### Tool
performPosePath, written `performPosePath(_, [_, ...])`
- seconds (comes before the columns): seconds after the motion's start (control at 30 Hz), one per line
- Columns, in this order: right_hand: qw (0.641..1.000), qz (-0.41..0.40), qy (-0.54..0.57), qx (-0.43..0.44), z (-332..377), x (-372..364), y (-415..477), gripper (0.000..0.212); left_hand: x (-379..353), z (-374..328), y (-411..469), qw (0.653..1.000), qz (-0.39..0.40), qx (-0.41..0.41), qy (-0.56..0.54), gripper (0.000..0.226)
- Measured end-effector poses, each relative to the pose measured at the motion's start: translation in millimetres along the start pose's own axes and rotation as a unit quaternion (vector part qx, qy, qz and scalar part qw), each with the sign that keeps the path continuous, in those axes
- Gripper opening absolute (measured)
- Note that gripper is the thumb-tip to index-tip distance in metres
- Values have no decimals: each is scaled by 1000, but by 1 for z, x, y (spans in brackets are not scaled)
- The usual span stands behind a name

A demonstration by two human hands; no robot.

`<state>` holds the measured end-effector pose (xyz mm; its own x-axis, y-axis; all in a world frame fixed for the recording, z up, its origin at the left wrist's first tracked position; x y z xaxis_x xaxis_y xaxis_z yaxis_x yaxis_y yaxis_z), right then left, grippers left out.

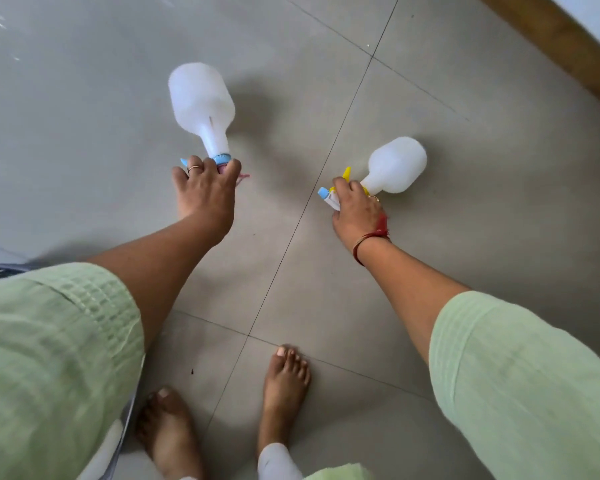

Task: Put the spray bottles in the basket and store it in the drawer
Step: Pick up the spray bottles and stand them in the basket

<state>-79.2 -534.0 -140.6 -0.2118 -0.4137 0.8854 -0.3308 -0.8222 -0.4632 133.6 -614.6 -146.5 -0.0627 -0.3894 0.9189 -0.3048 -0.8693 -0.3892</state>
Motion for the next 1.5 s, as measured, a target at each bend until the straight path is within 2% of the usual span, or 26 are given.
performPosePath(0.1, [999, 11, 11, 28, 26, 34, -26, 44, 32, 14, -29, 999, -2, -35, 14, 17])
performPosePath(0.2, [999, 11, 25, 39, 52, 68, -47, 46, 64, 26, -56, 998, -15, -54, 3, 28])
performPosePath(0.3, [998, -3, 37, 57, 86, 105, -71, 41, 95, 44, -80, 999, -29, -38, -8, 23])
performPosePath(0.4, [993, -27, 53, 103, 124, 133, -102, 45, 124, 65, -104, 997, -57, -18, -45, 17])
performPosePath(0.6, [978, -53, 81, 183, 201, 170, -161, 40, 185, 114, -151, 991, -101, -19, -80, 20])
performPosePath(0.7, [961, -56, 66, 264, 247, 173, -189, 39, 202, 159, -172, 985, -130, 34, -109, 25])
performPosePath(0.83, [951, -48, 80, 296, 303, 175, -211, 37, 224, 221, -207, 963, -187, 114, -160, 33])
performPosePath(1.03, [925, -33, 88, 368, 384, 182, -248, 31, 229, 301, -293, 904, -247, 258, -235, 31])
performPosePath(1.3, [882, 3, 51, 469, 471, 156, -308, 25, 162, 353, -411, 830, -222, 425, -284, 32])
performPosePath(1.5, [856, 46, 26, 514, 515, 123, -344, 29, 121, 352, -457, 803, -195, 472, -308, 29])
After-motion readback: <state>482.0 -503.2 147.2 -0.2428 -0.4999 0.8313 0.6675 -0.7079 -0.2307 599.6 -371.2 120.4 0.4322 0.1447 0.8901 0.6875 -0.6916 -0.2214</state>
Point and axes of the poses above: each hand's wrist, its own y-axis towards the middle knuckle, its own x-axis out of the back of the hand, z = x × y, the point moved 6 cm from there along y, towards the middle knuckle, and after that the axes turned 2 degrees about -y, right-handed, at the moved point
